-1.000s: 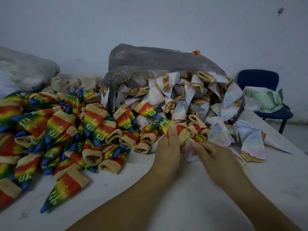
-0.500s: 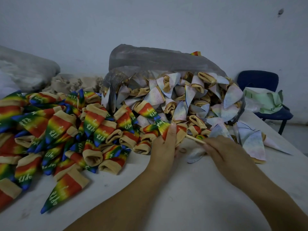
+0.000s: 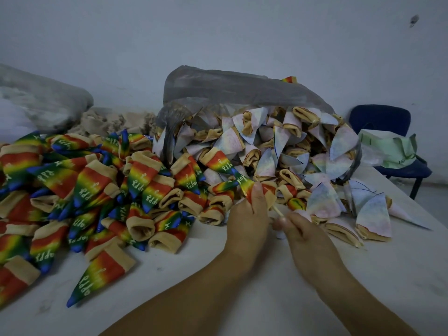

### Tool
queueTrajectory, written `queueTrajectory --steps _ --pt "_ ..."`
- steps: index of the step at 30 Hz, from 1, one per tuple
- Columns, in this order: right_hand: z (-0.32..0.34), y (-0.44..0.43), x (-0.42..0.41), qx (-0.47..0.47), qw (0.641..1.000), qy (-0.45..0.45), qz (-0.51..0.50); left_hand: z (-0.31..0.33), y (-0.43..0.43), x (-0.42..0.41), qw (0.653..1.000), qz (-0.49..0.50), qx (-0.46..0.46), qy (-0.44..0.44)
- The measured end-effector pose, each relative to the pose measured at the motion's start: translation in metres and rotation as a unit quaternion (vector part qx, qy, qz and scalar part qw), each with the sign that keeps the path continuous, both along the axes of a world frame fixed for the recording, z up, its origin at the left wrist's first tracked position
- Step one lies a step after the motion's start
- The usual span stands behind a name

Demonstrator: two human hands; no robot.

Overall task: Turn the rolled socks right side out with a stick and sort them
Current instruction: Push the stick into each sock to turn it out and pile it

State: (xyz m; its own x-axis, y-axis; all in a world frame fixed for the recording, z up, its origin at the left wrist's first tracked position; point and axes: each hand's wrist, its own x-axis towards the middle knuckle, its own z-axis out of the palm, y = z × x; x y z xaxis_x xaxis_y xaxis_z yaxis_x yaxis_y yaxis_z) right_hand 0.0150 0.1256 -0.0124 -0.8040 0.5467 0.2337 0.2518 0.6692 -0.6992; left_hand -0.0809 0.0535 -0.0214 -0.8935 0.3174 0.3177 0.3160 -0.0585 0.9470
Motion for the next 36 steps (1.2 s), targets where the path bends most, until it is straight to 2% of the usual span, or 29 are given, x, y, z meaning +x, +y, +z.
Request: queueTrajectory --steps 4,6,10,12,14,17,19,20,21,23,27,30,36 --pt "-0.002 0.01 -0.001 0.001 0.999 -0.002 0.036 -0.003 -0.001 -0.004 1.0 -0.015 0.003 -0.01" --pt "0.0 0.017 0.002 0.059 0.998 -0.009 0.022 -0.004 -0.002 -0.002 0.999 -0.043 0.015 -0.025" --pt "0.004 0.039 0.005 0.193 0.979 0.054 -0.026 -0.003 -0.007 -0.01 0.996 -0.036 0.026 -0.075" --pt "0.005 0.05 0.008 0.229 0.972 0.027 -0.052 -0.001 -0.011 -0.015 0.988 -0.042 0.053 -0.136" --pt "0.004 0.06 0.011 0.247 0.966 -0.015 -0.079 0.003 -0.013 -0.019 0.954 -0.087 0.162 -0.239" --pt "0.006 0.071 0.014 0.179 0.978 -0.034 -0.104 0.011 -0.017 -0.024 0.859 -0.141 0.341 -0.355" --pt "0.009 0.07 0.015 0.093 0.988 -0.021 -0.121 0.013 -0.018 -0.027 0.814 -0.164 0.395 -0.392" --pt "0.01 0.068 0.015 0.055 0.991 -0.01 -0.119 0.013 -0.018 -0.027 0.808 -0.179 0.394 -0.4" --pt "0.011 0.065 0.015 0.022 0.994 0.007 -0.11 0.012 -0.018 -0.025 0.811 -0.2 0.376 -0.4" --pt "0.013 0.053 0.013 -0.041 0.994 0.048 -0.086 0.01 -0.015 -0.019 0.84 -0.243 0.301 -0.381" --pt "0.019 0.032 0.007 -0.171 0.979 0.103 -0.044 0.006 -0.009 -0.01 0.899 -0.289 0.154 -0.292" --pt "0.018 0.023 0.008 -0.191 0.977 0.095 0.025 0.004 -0.007 -0.005 0.926 -0.293 0.077 -0.224" --pt "0.018 0.021 0.008 -0.201 0.971 0.091 0.095 0.002 -0.007 -0.006 0.945 -0.269 0.037 -0.185"
